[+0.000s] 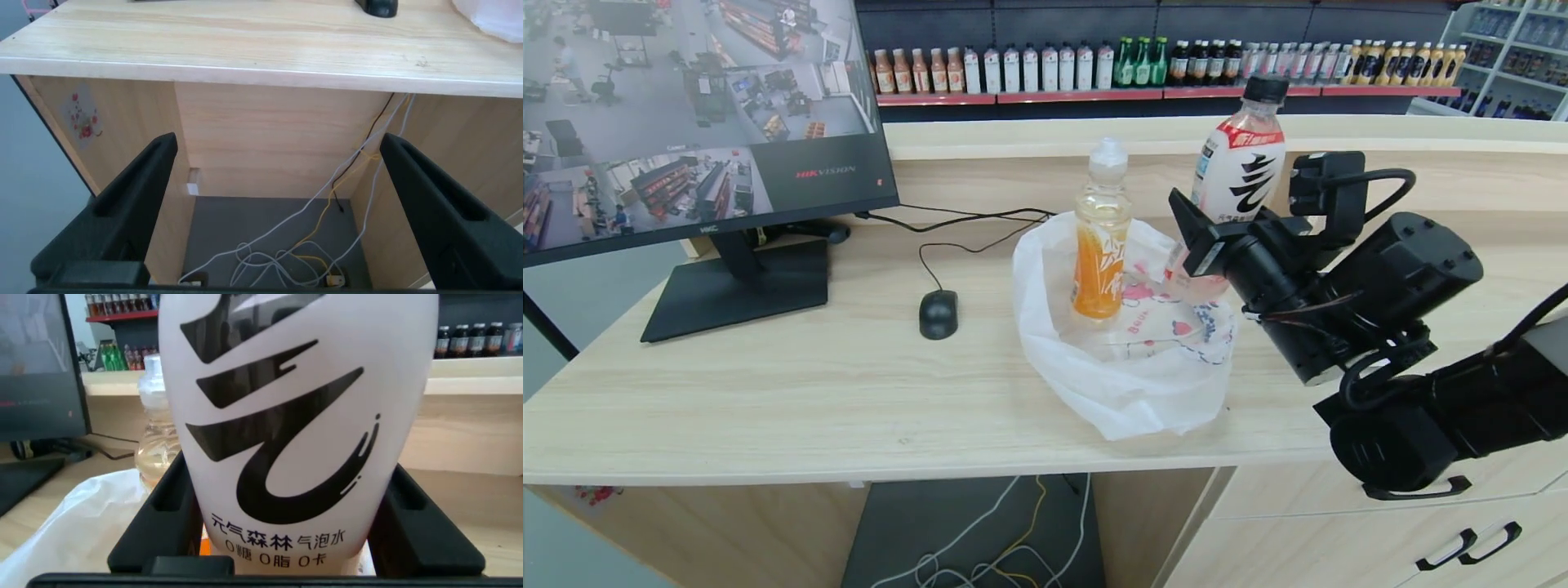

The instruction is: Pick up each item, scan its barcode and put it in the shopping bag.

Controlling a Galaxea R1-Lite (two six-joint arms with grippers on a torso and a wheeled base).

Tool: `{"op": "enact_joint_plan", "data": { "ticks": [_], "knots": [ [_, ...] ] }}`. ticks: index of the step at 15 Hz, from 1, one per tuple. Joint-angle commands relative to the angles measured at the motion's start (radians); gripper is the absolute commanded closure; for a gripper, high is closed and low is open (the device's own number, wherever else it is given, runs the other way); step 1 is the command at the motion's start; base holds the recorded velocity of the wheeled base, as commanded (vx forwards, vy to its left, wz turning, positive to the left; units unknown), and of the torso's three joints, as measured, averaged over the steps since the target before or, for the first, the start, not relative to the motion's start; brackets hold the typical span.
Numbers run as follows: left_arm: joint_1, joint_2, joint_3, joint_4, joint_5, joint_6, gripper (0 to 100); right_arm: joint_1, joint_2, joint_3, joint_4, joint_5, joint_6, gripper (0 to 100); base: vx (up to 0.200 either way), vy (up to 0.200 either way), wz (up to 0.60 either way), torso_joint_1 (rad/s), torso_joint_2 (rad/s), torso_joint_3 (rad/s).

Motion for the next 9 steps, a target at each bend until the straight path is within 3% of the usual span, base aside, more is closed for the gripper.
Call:
{"op": "enact_joint_plan", "data": {
  "ticks": [1, 9],
  "knots": [
    [0.0, 0.0, 0.0, 0.0, 0.0, 0.0, 0, -0.001, 0.054, -0.008, -0.002, -0.001, -0.001, 100, 0.0, 0.0, 0.0, 0.0, 0.0, 0.0],
    [0.0, 0.0, 0.0, 0.0, 0.0, 0.0, 0, -0.001, 0.217, -0.145, 0.0, 0.001, -0.001, 100, 0.0, 0.0, 0.0, 0.0, 0.0, 0.0]
  ]
}}
